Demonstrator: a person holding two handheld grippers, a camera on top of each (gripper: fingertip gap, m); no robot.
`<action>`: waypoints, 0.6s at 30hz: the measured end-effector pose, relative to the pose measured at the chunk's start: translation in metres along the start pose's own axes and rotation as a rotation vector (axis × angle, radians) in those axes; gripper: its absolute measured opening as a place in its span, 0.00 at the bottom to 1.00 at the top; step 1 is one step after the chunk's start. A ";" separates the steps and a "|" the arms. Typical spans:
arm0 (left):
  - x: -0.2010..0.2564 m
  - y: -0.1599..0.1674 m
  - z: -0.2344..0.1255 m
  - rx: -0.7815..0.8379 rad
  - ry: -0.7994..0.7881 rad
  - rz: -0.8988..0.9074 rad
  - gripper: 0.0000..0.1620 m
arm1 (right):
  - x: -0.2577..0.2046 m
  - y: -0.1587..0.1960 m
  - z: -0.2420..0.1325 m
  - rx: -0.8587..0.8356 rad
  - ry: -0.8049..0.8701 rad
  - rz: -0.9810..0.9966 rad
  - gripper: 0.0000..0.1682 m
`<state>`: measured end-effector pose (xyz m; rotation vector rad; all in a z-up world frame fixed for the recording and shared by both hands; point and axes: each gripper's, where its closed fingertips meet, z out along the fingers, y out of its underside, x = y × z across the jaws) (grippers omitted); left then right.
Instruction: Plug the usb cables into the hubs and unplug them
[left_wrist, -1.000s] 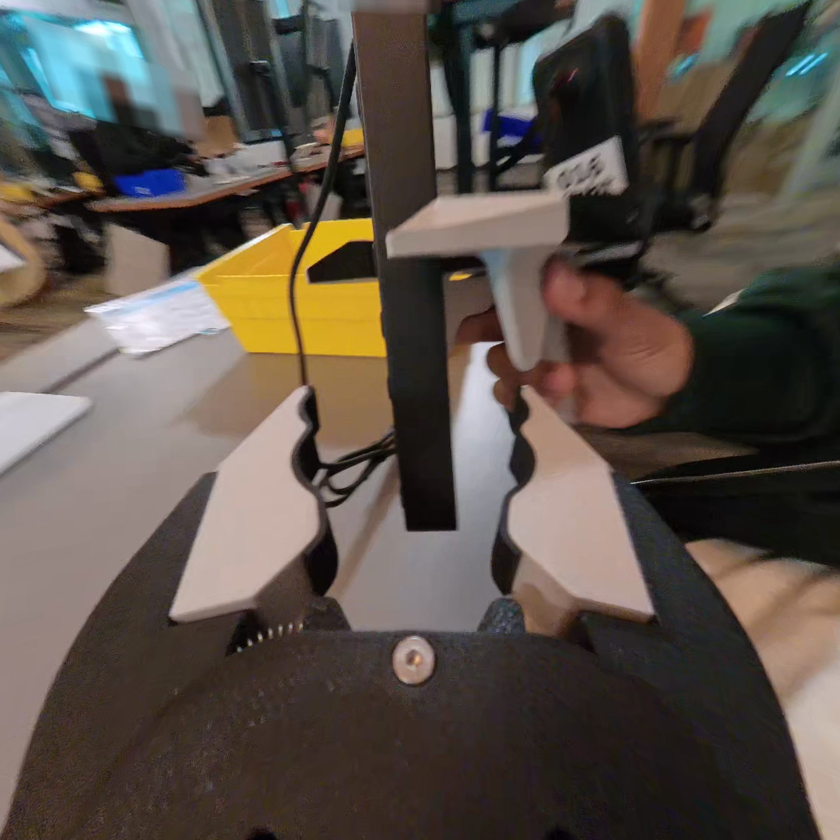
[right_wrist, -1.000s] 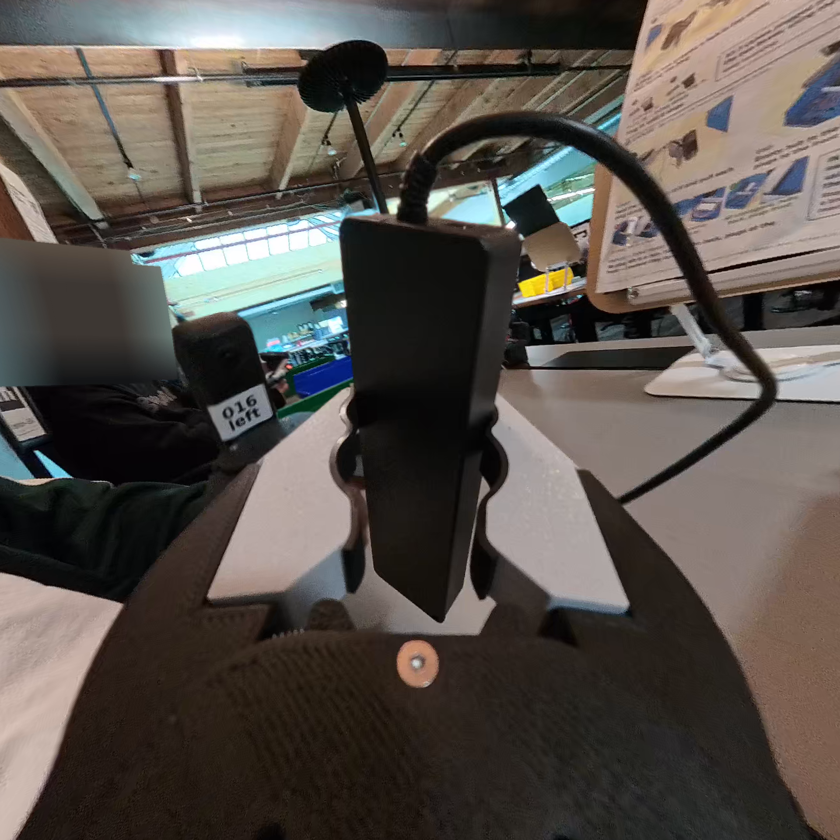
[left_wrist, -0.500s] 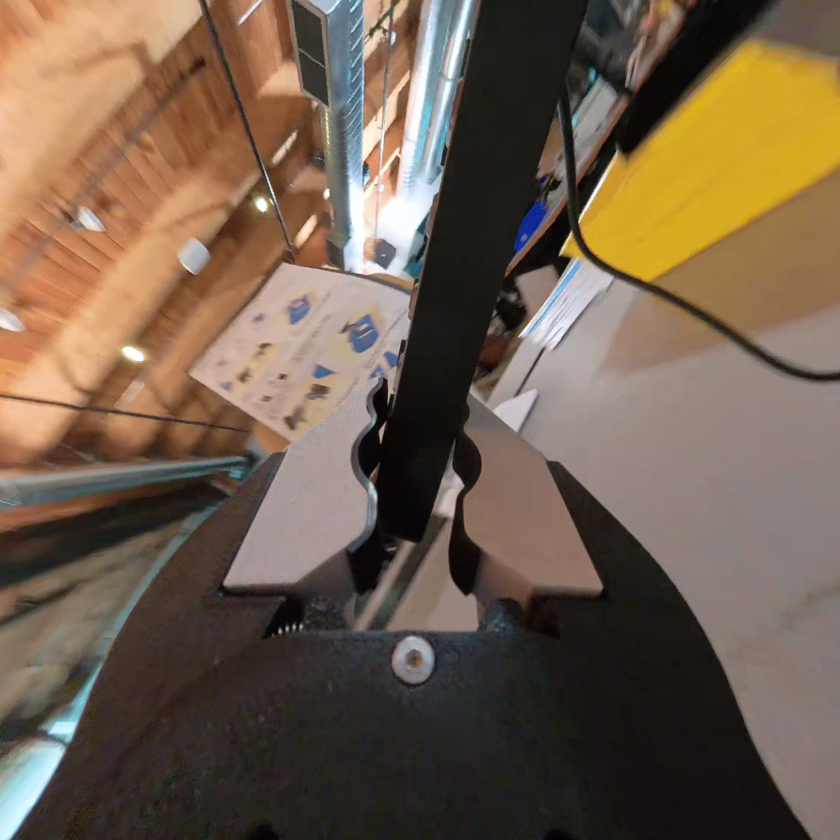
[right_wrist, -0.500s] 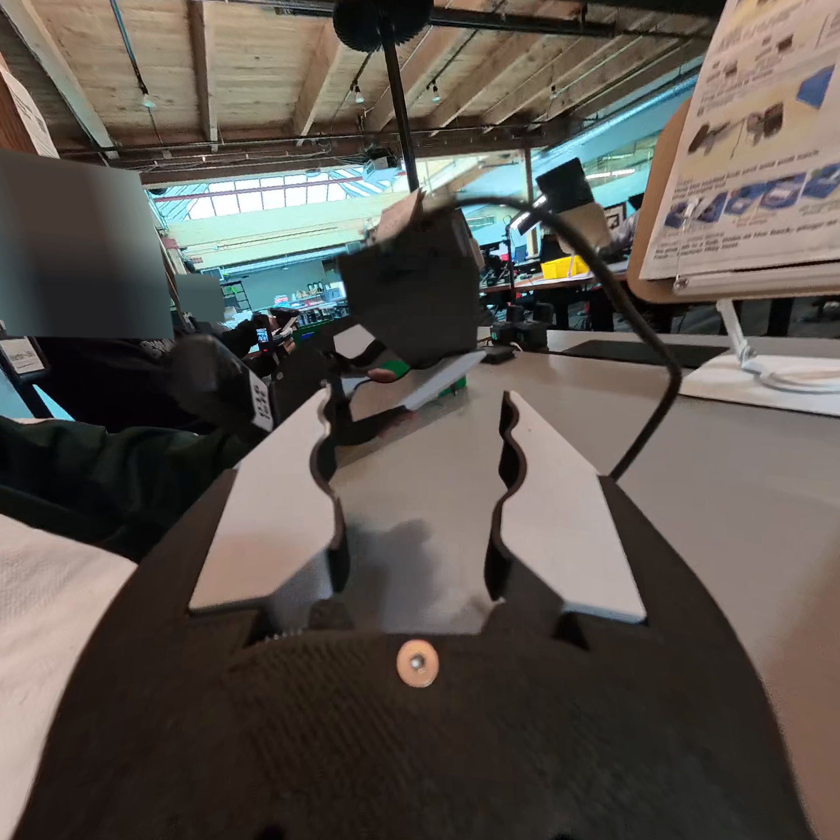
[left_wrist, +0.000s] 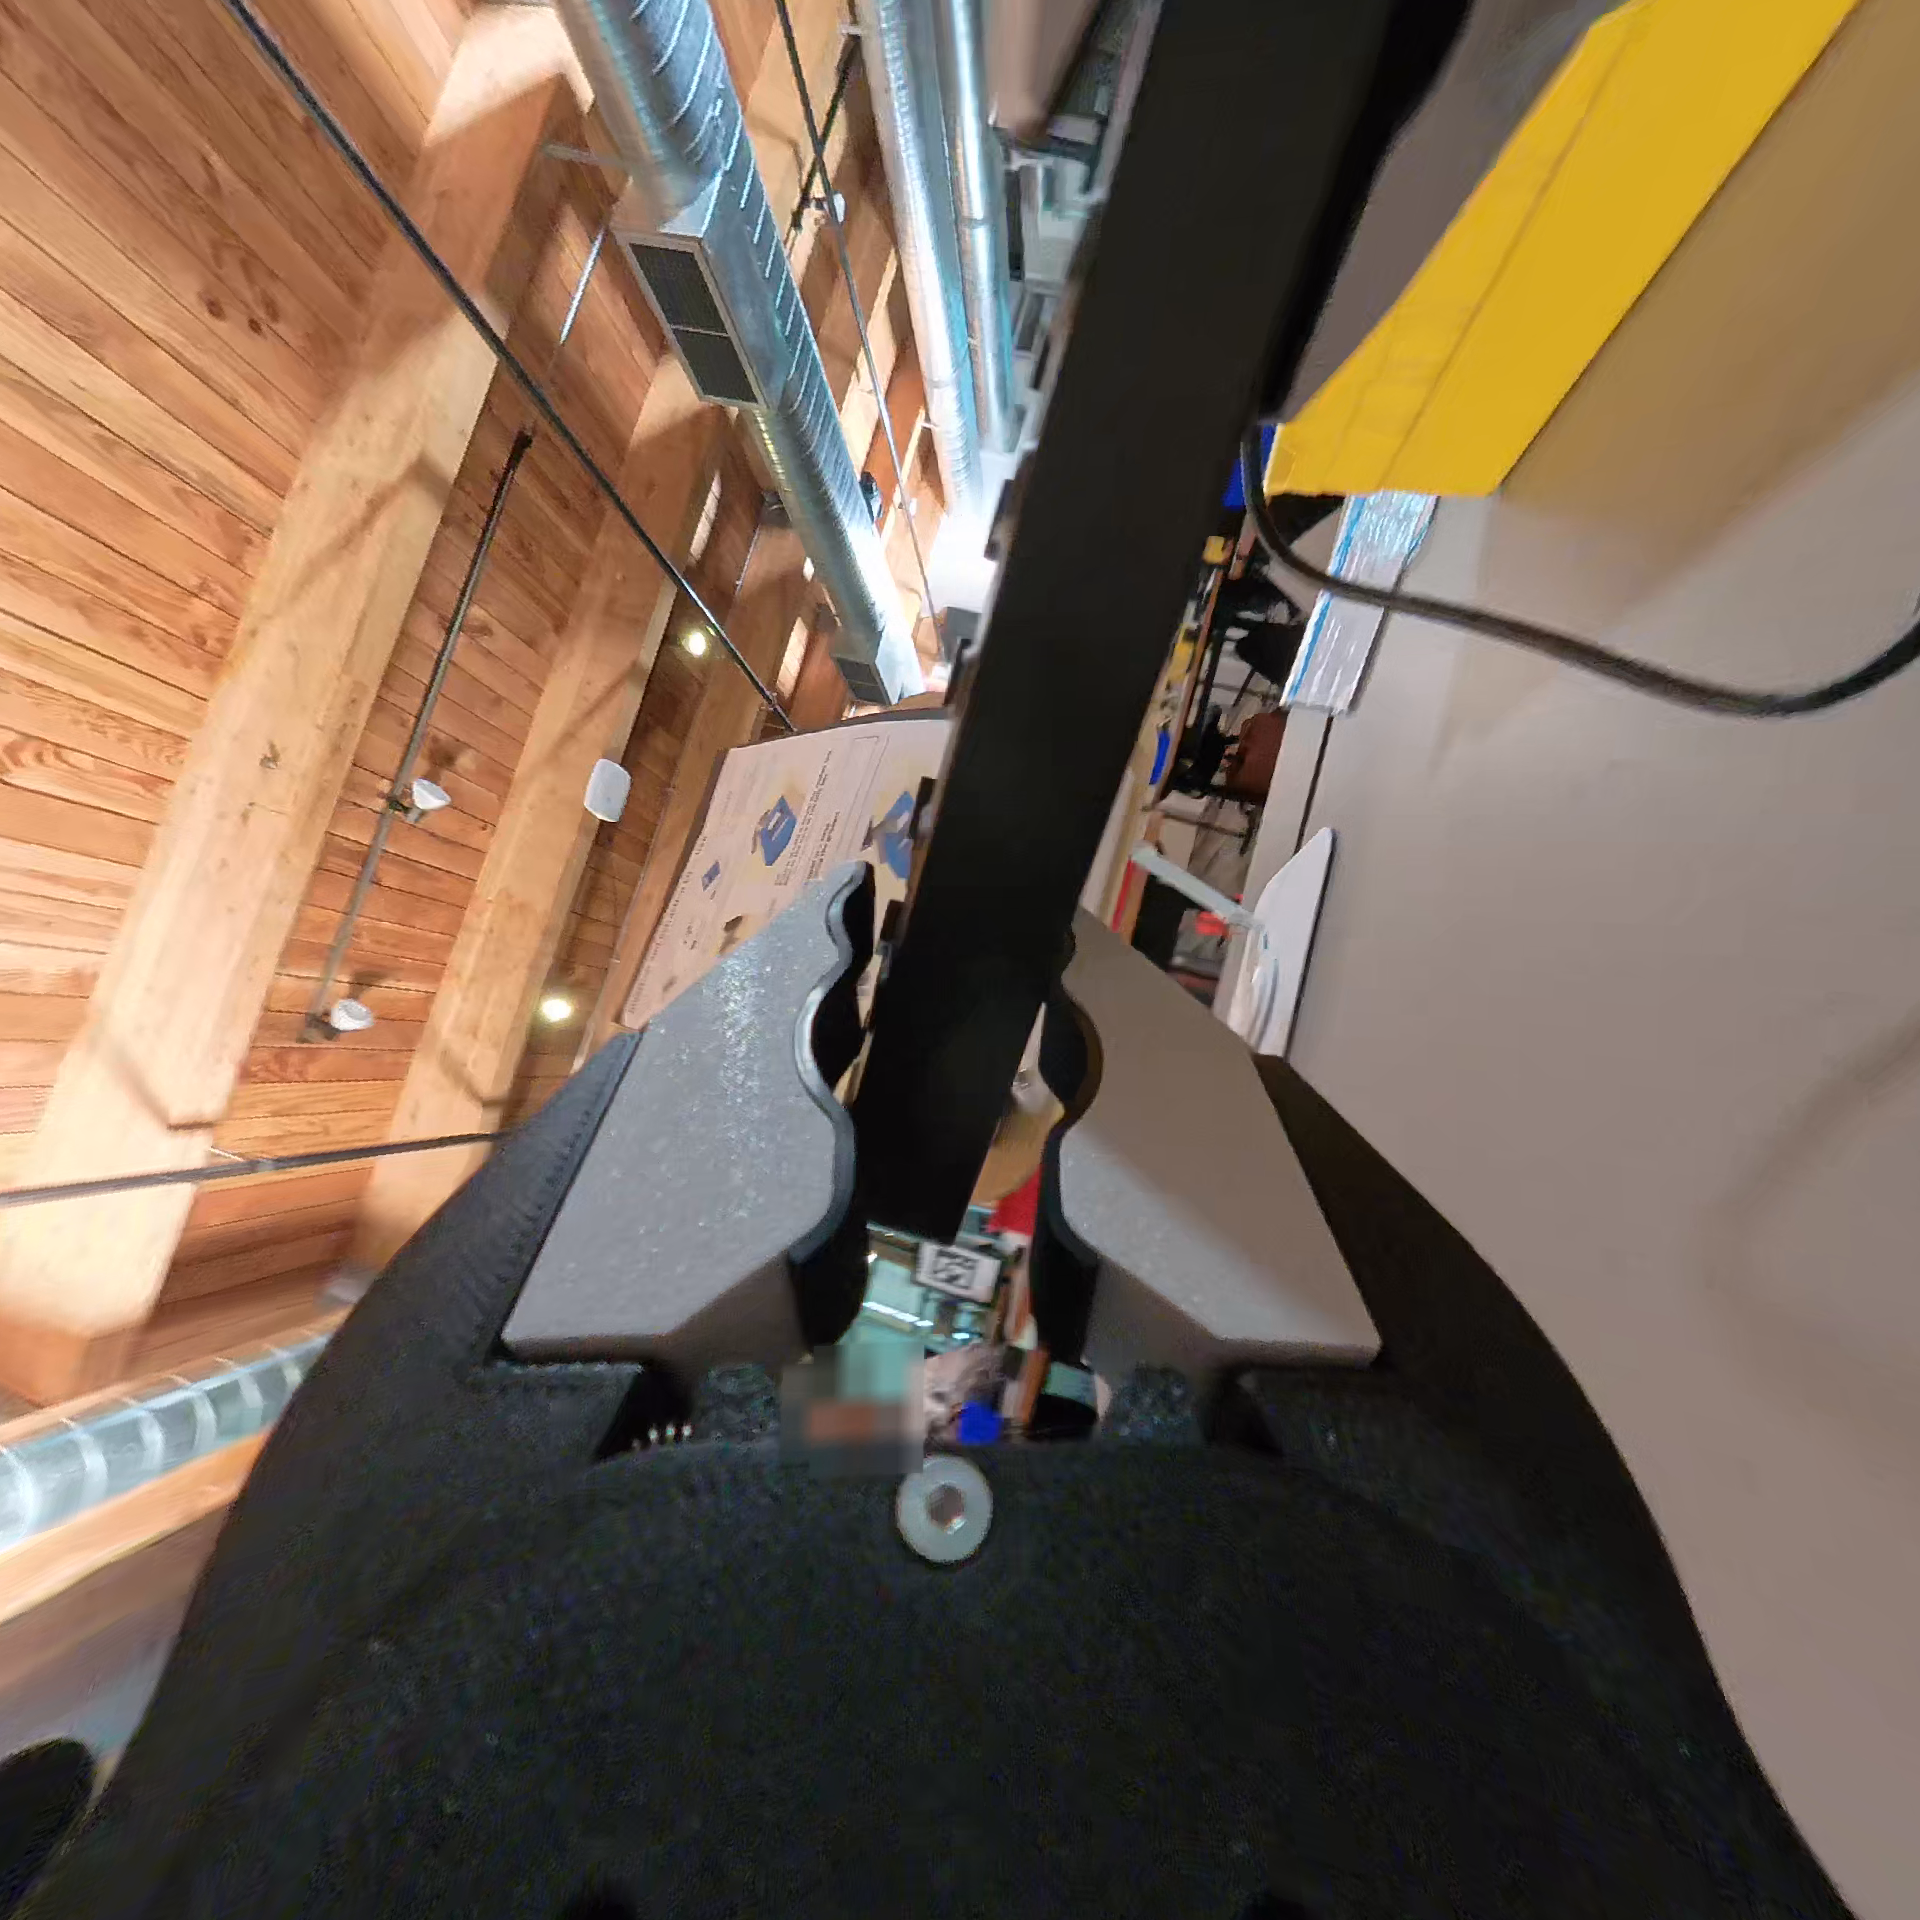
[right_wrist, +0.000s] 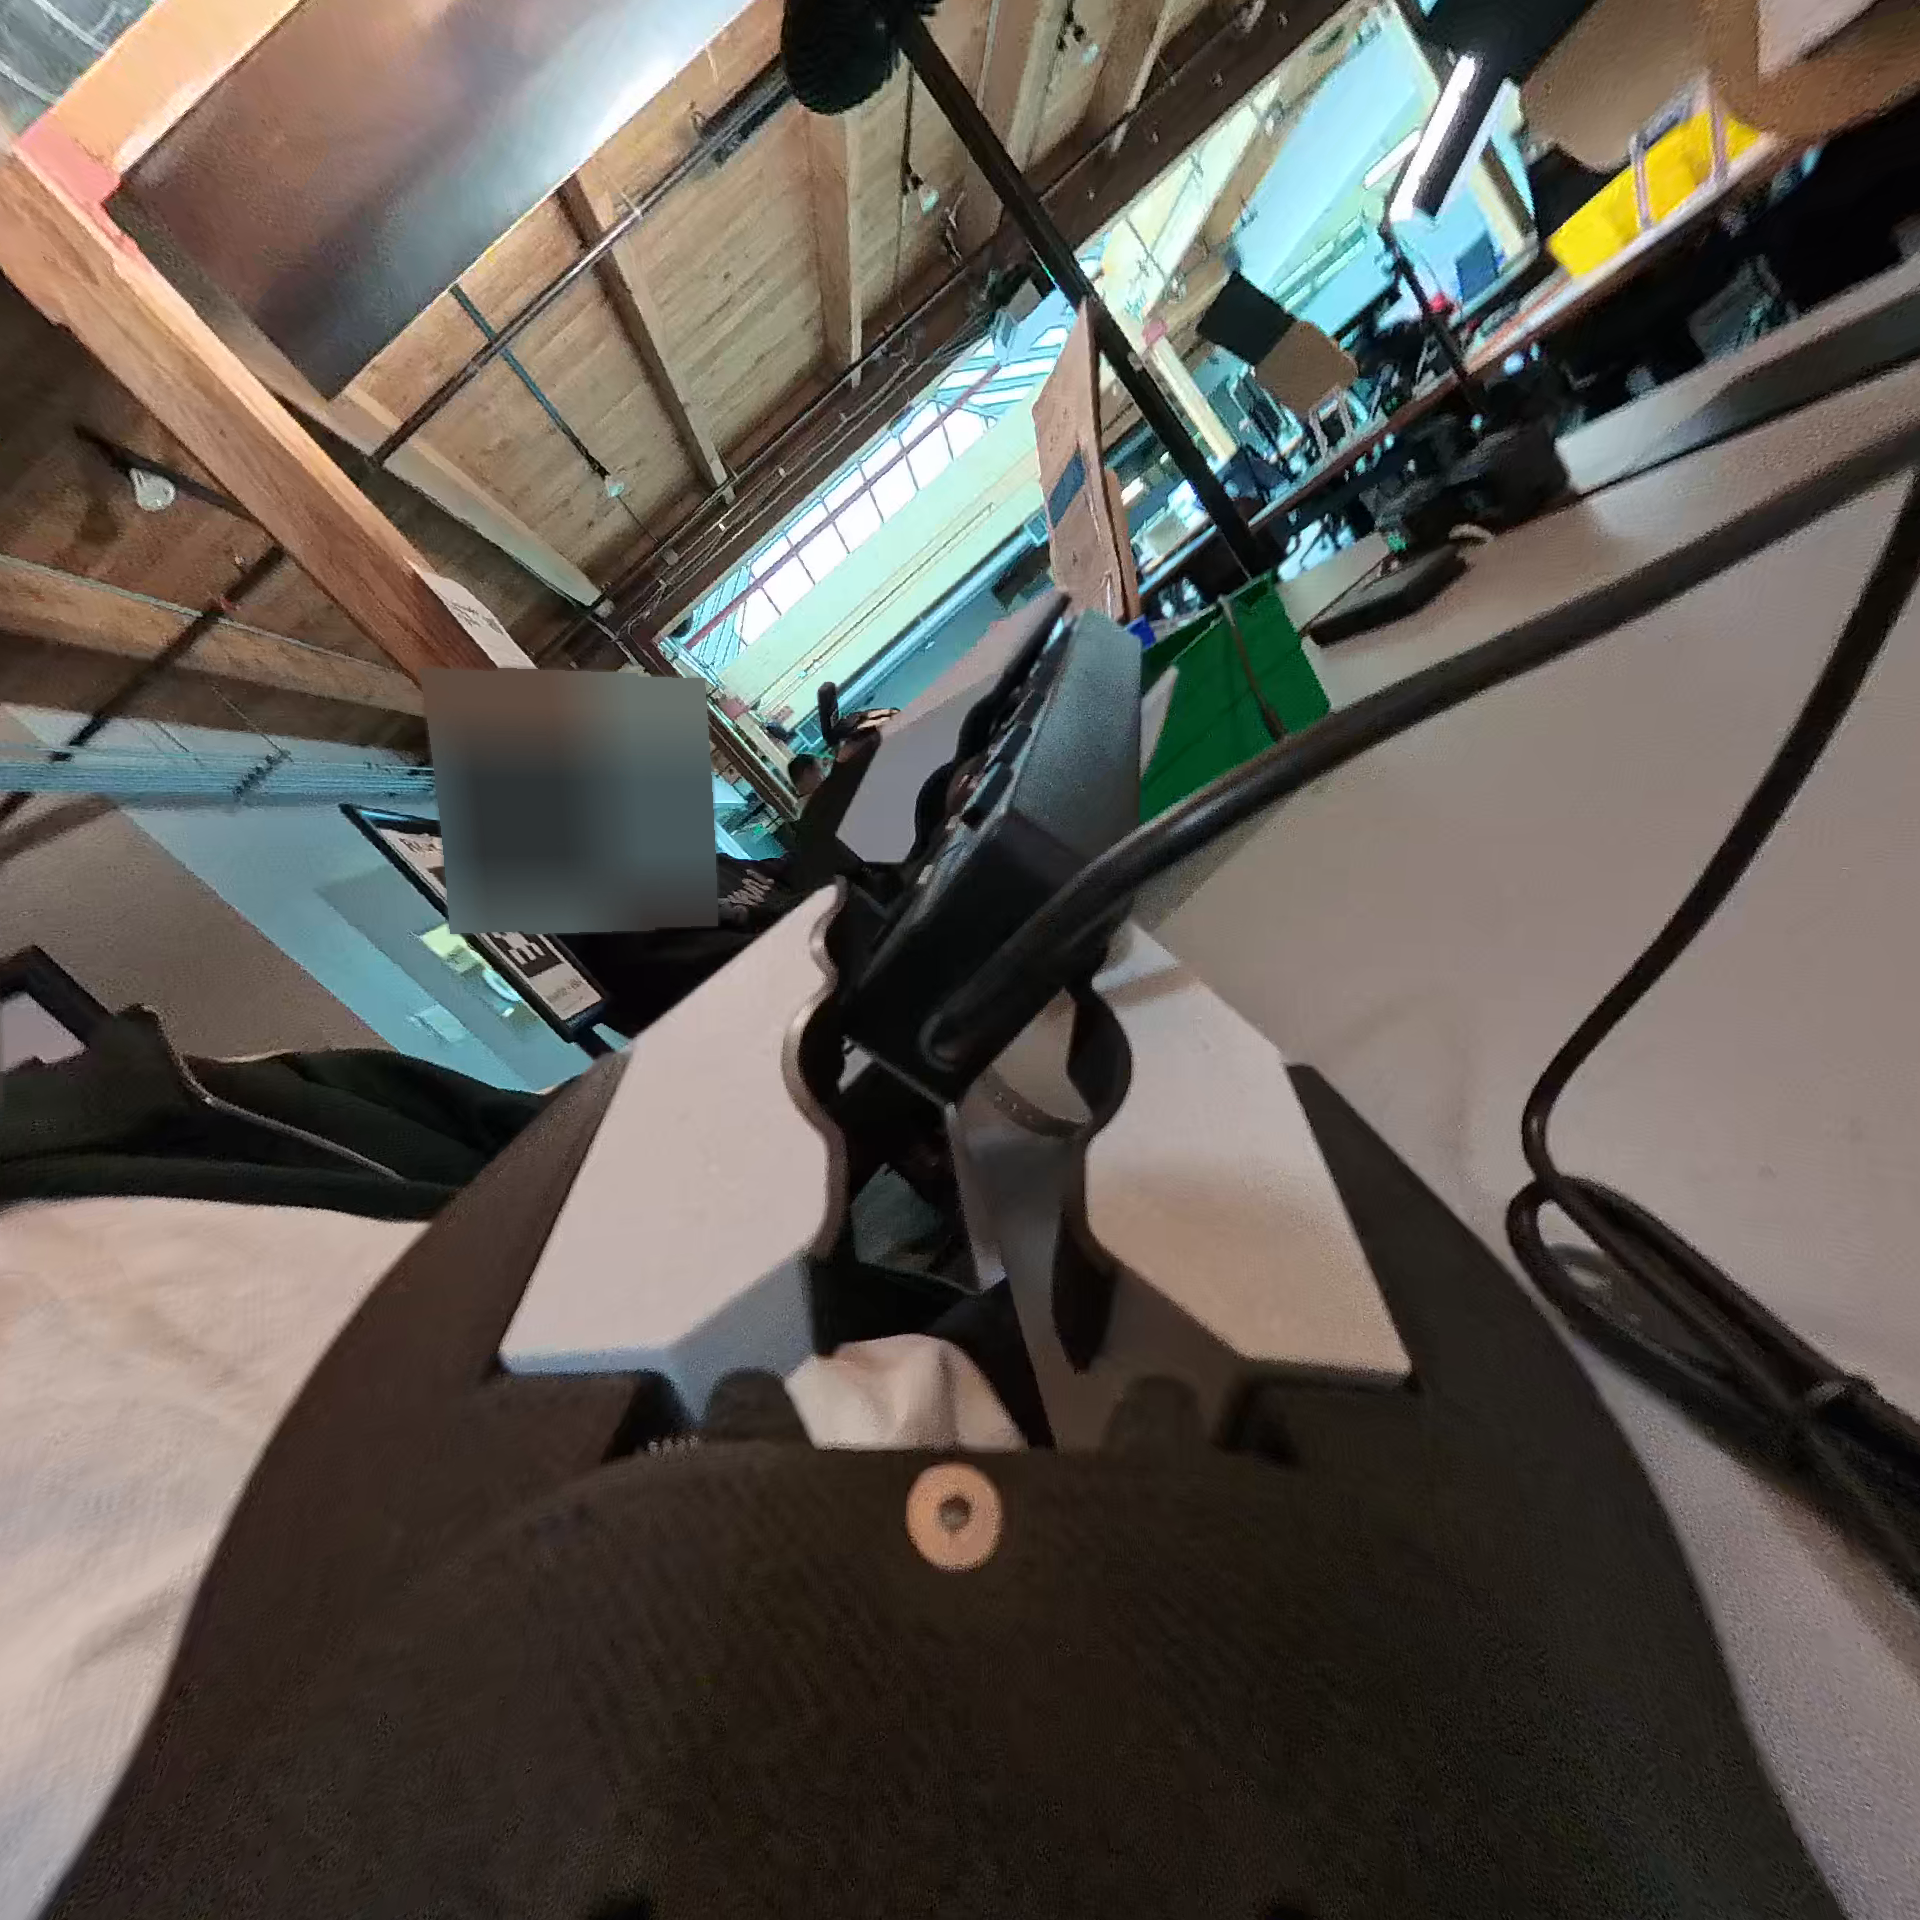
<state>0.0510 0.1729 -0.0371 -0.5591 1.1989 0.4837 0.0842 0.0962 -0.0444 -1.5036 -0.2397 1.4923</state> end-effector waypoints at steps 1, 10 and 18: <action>0.000 -0.001 0.001 0.008 0.009 -0.073 0.20 | 0.002 -0.001 -0.002 0.005 0.003 0.021 0.22; 0.019 -0.009 0.005 0.001 0.242 -0.719 0.53 | 0.011 -0.018 -0.014 0.079 0.062 0.023 0.16; 0.014 -0.005 -0.003 0.065 0.455 -0.951 0.53 | 0.029 -0.038 -0.038 0.108 0.222 -0.084 0.15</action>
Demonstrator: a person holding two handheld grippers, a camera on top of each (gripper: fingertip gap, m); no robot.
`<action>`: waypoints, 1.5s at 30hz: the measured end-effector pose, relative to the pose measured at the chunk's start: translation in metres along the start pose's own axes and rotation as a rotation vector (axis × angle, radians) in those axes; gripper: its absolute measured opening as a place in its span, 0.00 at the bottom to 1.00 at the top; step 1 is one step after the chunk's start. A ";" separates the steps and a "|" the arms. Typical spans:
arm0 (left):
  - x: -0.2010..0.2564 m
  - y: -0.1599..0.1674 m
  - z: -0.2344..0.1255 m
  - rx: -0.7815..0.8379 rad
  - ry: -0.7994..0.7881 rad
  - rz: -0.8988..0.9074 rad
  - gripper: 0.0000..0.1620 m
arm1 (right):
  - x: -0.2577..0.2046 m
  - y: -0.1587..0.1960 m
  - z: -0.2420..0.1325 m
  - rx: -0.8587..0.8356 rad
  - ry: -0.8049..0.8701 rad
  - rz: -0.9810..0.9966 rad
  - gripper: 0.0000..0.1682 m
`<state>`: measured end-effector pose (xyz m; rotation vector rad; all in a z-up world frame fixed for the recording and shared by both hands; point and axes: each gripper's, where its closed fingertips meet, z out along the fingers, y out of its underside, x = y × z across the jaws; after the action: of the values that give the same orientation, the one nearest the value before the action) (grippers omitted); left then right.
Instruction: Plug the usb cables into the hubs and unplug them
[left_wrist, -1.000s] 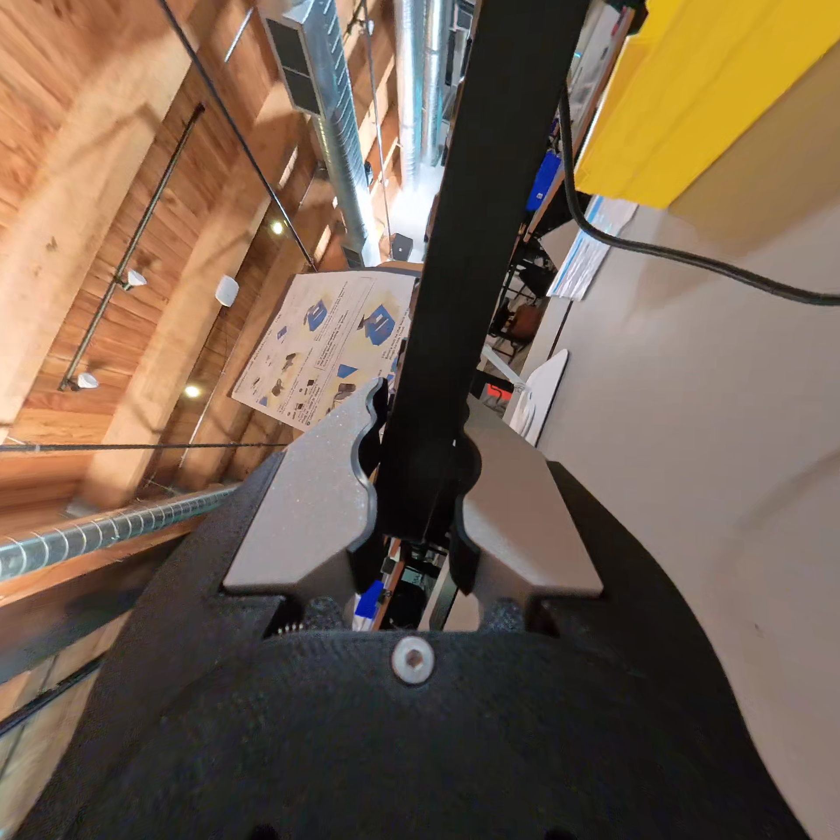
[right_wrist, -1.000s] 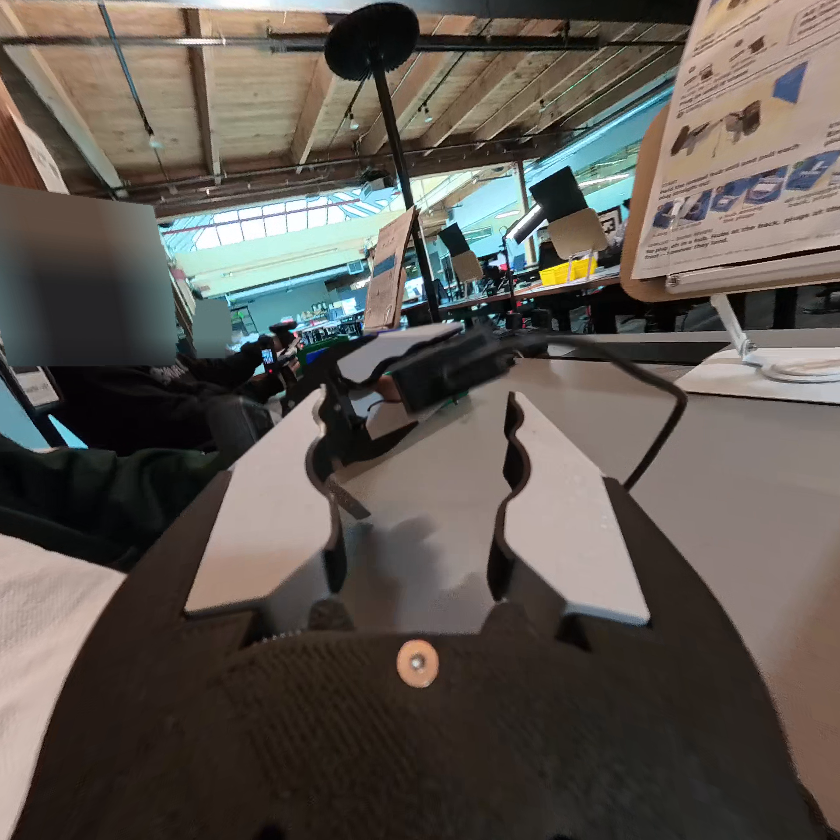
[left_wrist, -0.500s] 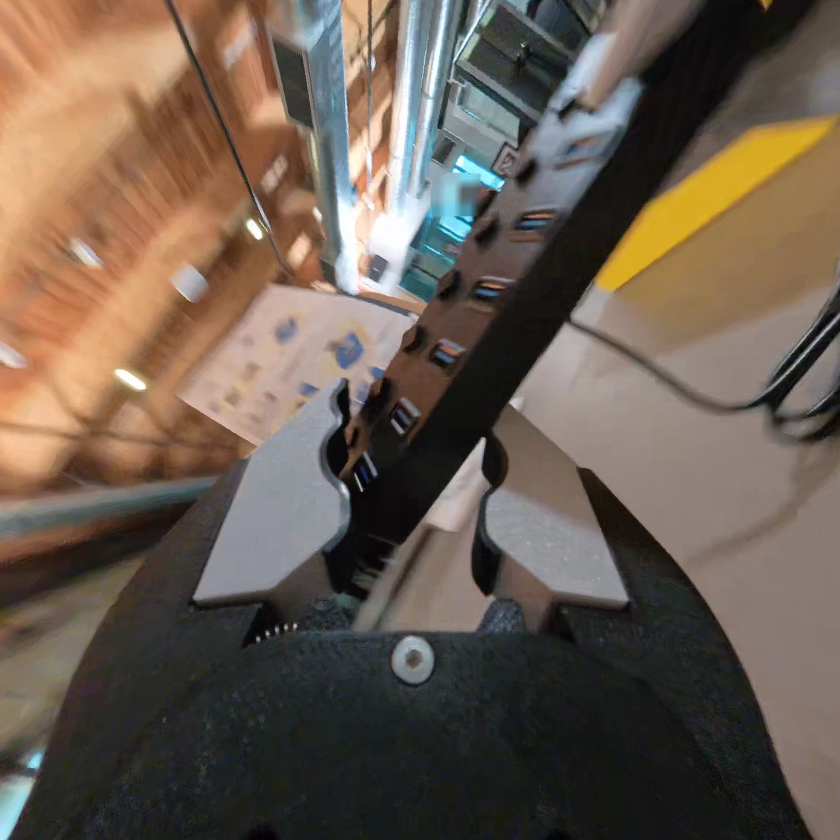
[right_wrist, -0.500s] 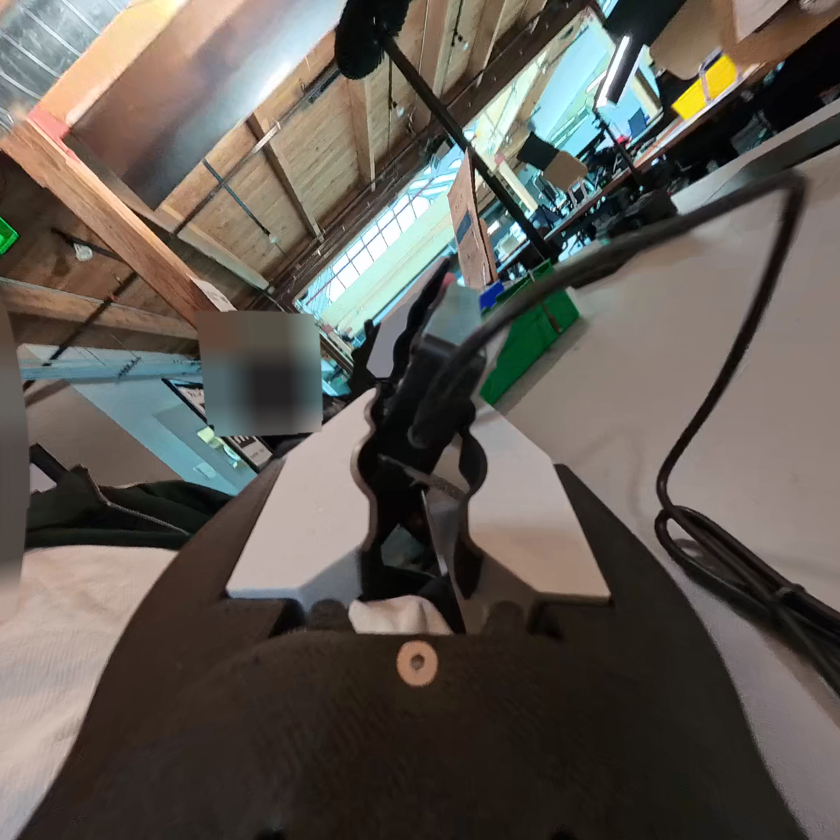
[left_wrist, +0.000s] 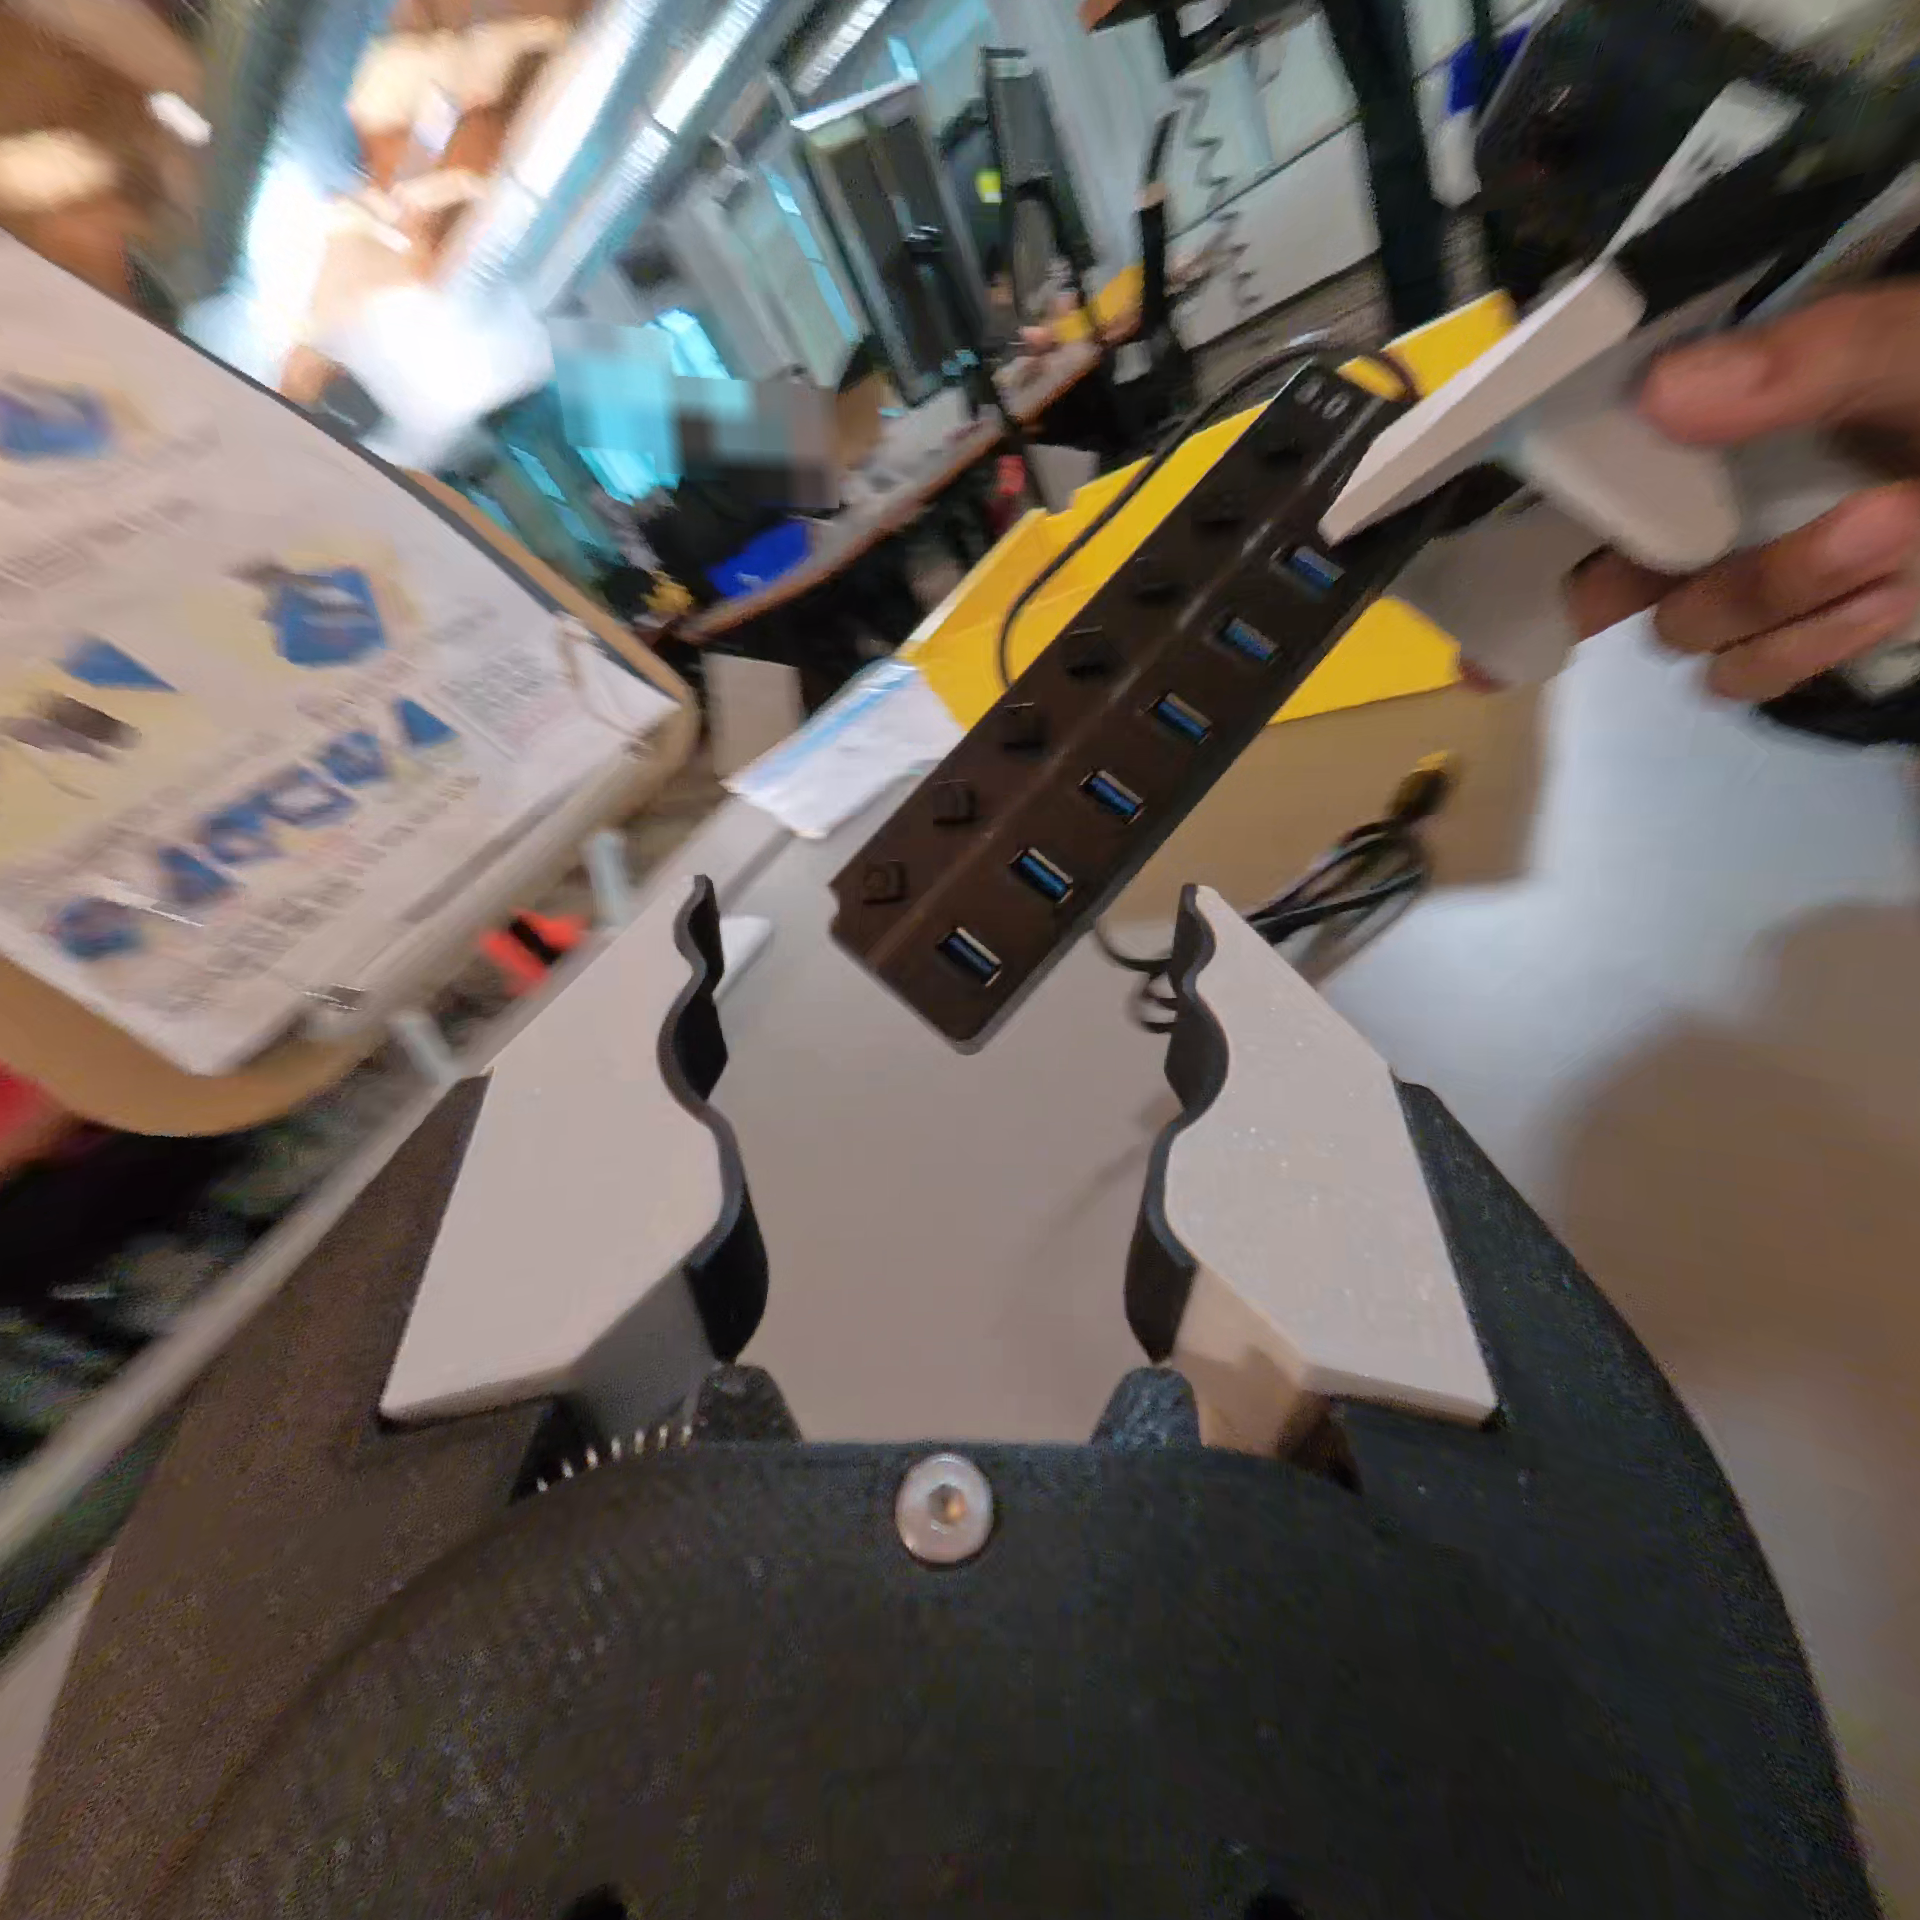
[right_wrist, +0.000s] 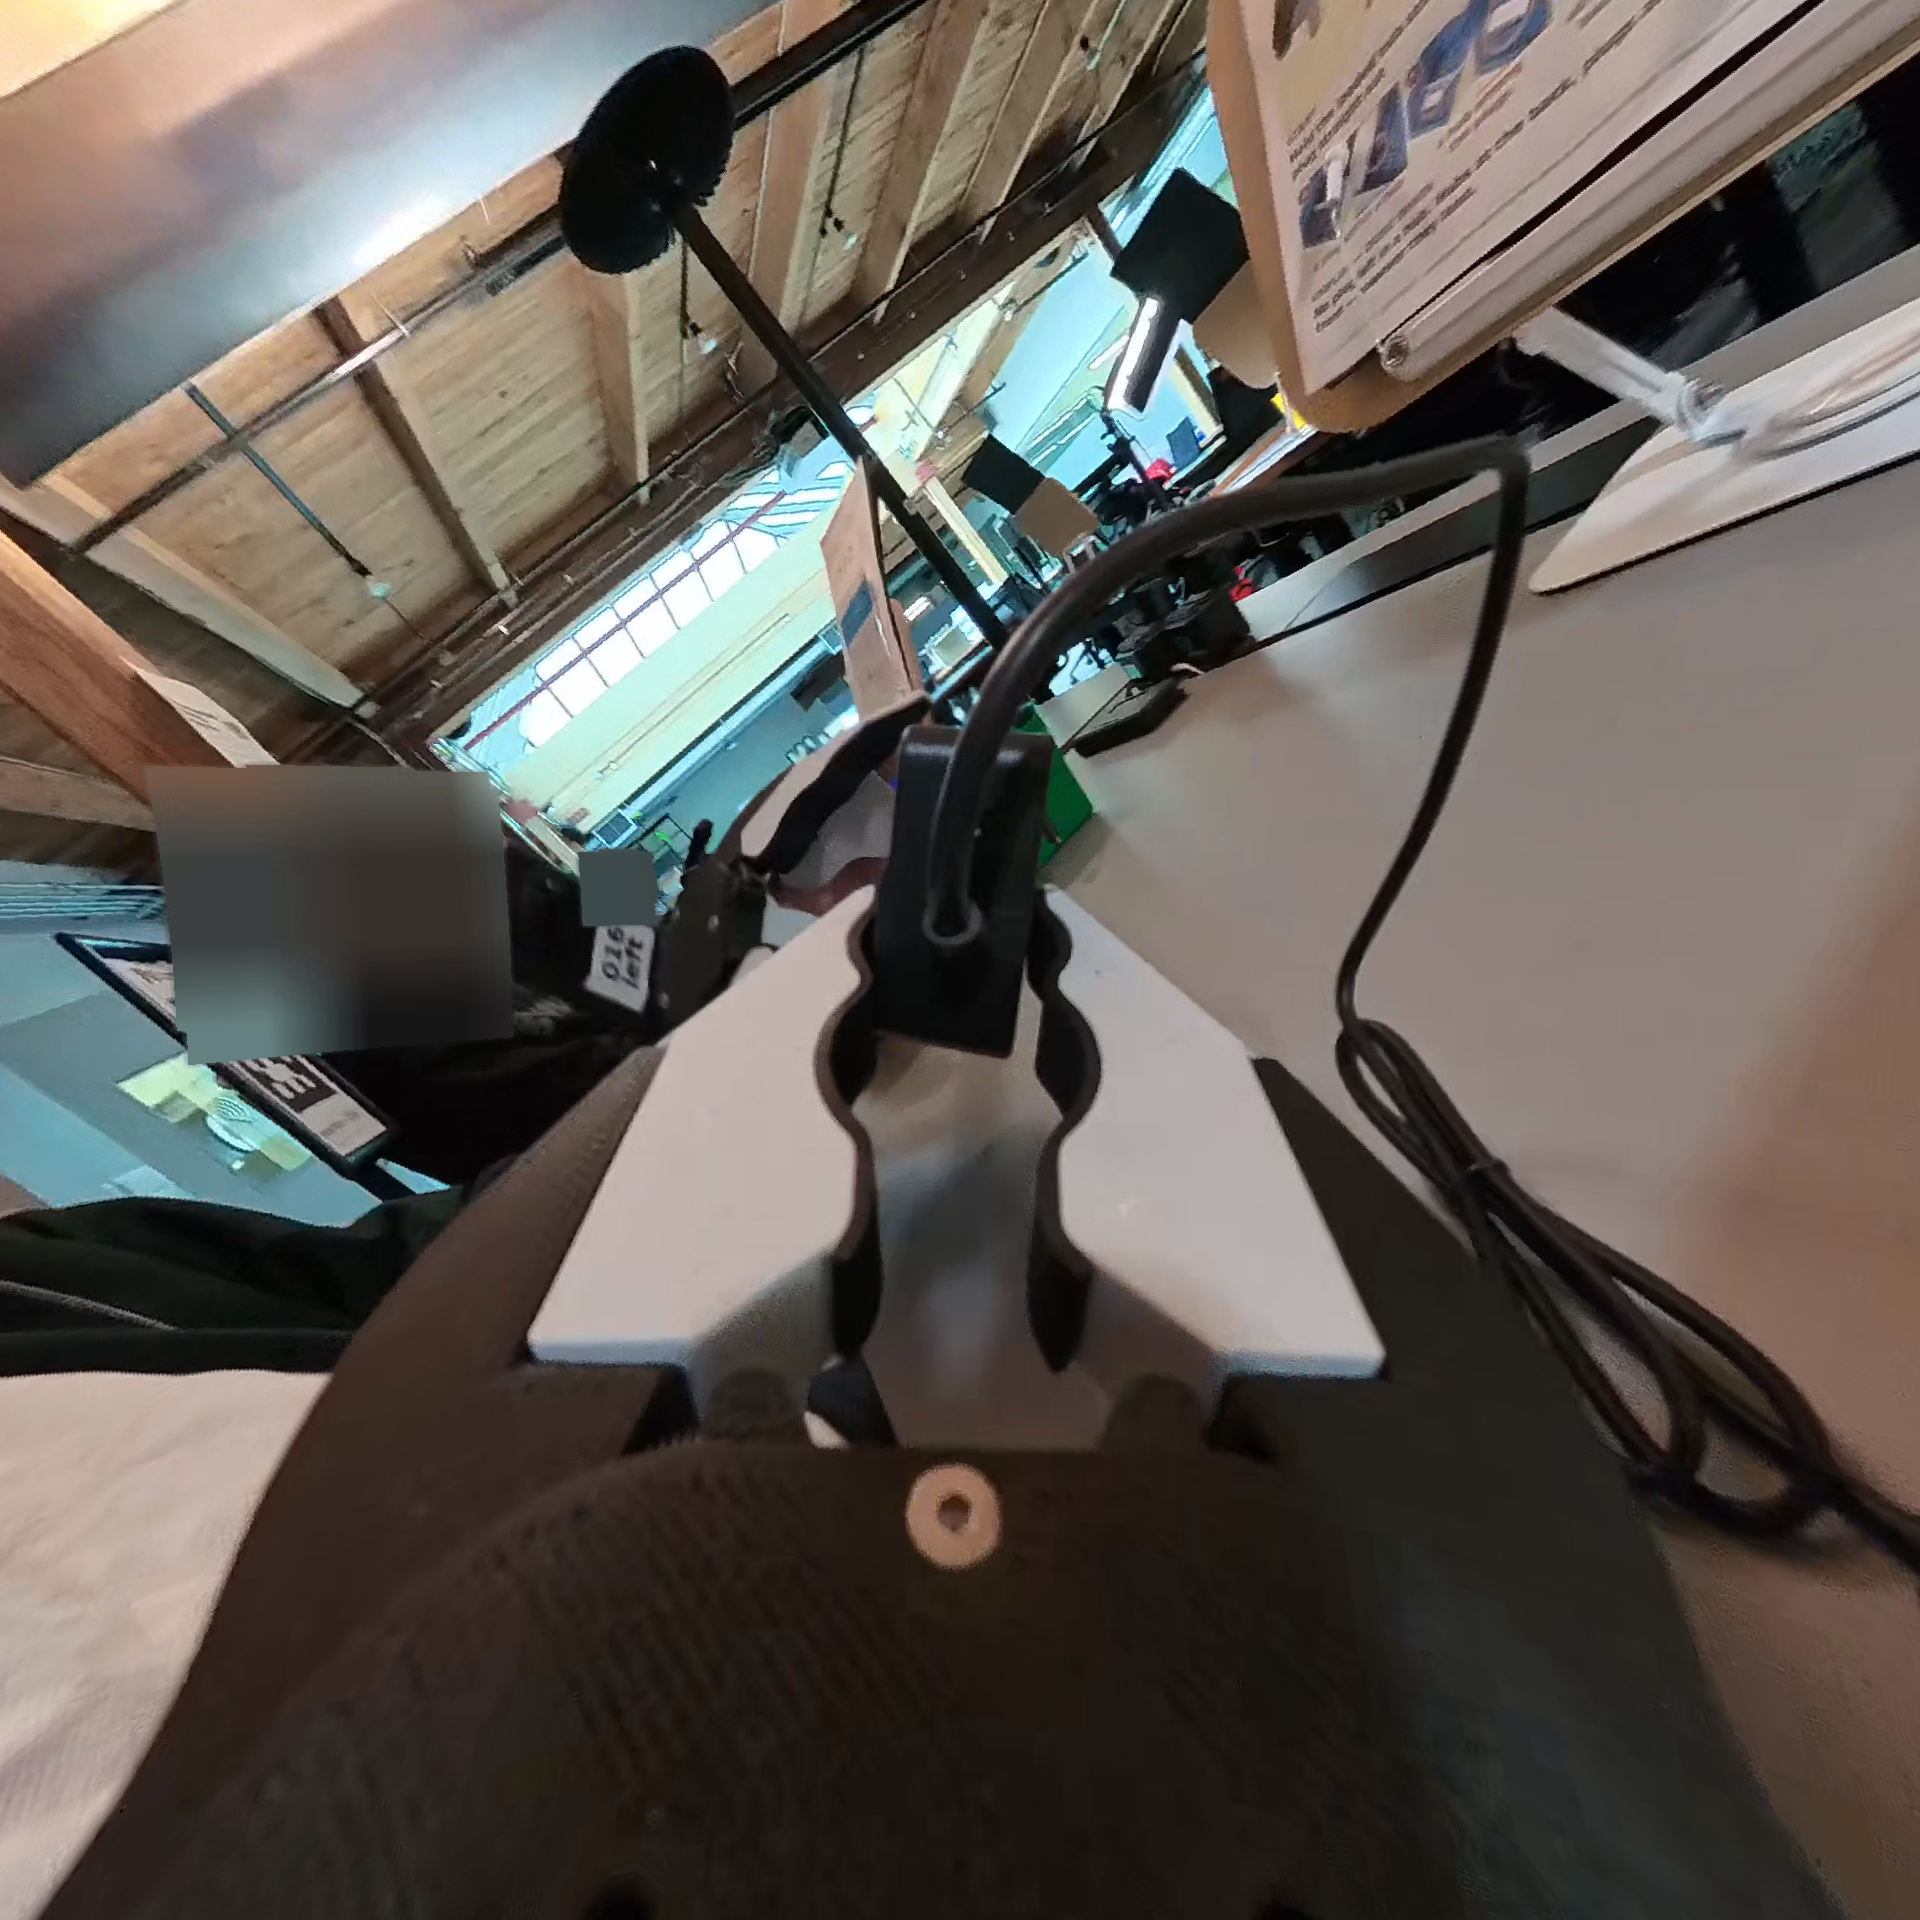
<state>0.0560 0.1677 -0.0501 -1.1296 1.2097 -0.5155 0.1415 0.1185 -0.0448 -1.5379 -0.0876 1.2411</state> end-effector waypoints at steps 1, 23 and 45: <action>0.004 -0.002 -0.001 -0.006 0.070 -0.098 0.52 | -0.001 0.000 0.000 -0.016 -0.005 -0.018 0.15; 0.152 -0.013 -0.004 -0.171 0.811 -0.731 0.39 | -0.053 0.015 0.017 -0.045 -0.217 -0.038 0.14; -0.028 0.032 0.003 0.027 0.156 -1.155 0.13 | -0.023 0.004 0.016 0.006 0.001 -0.253 0.46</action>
<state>0.0417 0.2050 -0.0654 -1.7324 0.5556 -1.4922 0.1176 0.1137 -0.0306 -1.4714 -0.2691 1.0388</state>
